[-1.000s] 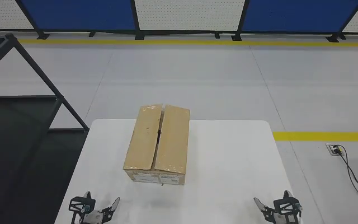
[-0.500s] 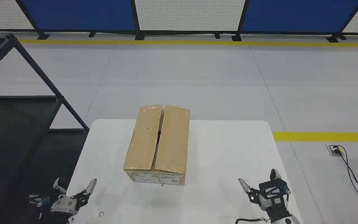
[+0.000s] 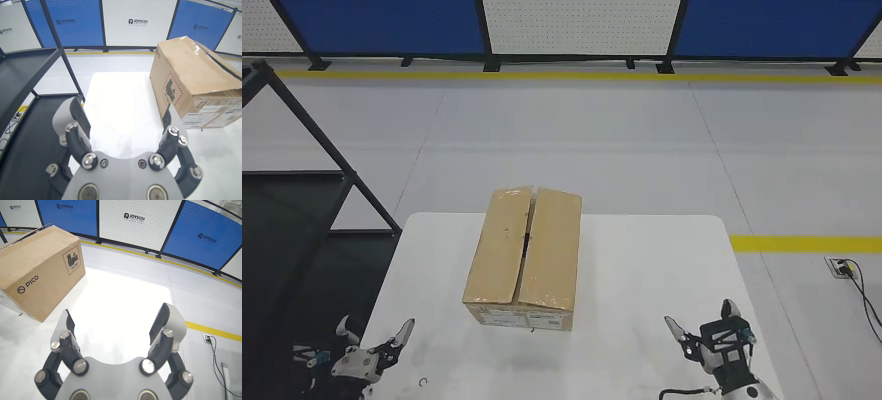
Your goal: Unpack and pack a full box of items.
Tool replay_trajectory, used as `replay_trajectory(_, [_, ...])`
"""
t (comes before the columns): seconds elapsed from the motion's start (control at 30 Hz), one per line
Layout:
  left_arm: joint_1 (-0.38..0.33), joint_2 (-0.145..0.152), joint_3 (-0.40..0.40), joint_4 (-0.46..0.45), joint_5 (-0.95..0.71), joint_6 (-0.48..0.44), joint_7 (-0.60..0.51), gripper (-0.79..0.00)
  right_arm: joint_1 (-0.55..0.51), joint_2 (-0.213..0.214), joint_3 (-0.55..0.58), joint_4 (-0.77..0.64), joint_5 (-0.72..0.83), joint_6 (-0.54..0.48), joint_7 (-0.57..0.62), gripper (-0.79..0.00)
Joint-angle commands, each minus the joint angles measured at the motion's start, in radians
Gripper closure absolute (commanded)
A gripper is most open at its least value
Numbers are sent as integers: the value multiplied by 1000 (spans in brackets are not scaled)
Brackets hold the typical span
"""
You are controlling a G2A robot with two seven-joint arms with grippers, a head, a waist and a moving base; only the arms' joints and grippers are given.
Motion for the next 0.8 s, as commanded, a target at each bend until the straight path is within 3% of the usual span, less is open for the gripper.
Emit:
replay_trajectory(0.0, [-31, -2, 18, -3, 4, 31, -15, -785, 21, -5, -7, 10, 73, 25, 14, -785])
replay_trajectory(0.47, [-265, -36, 179, 63, -27, 356, -84, -785, 138, -54, -124, 53, 180, 362, 16, -785])
replay_trajectory(0.77, [-277, -37, 183, 67, -18, 384, -101, -785, 140, -55, -132, 57, 148, 356, 28, -785])
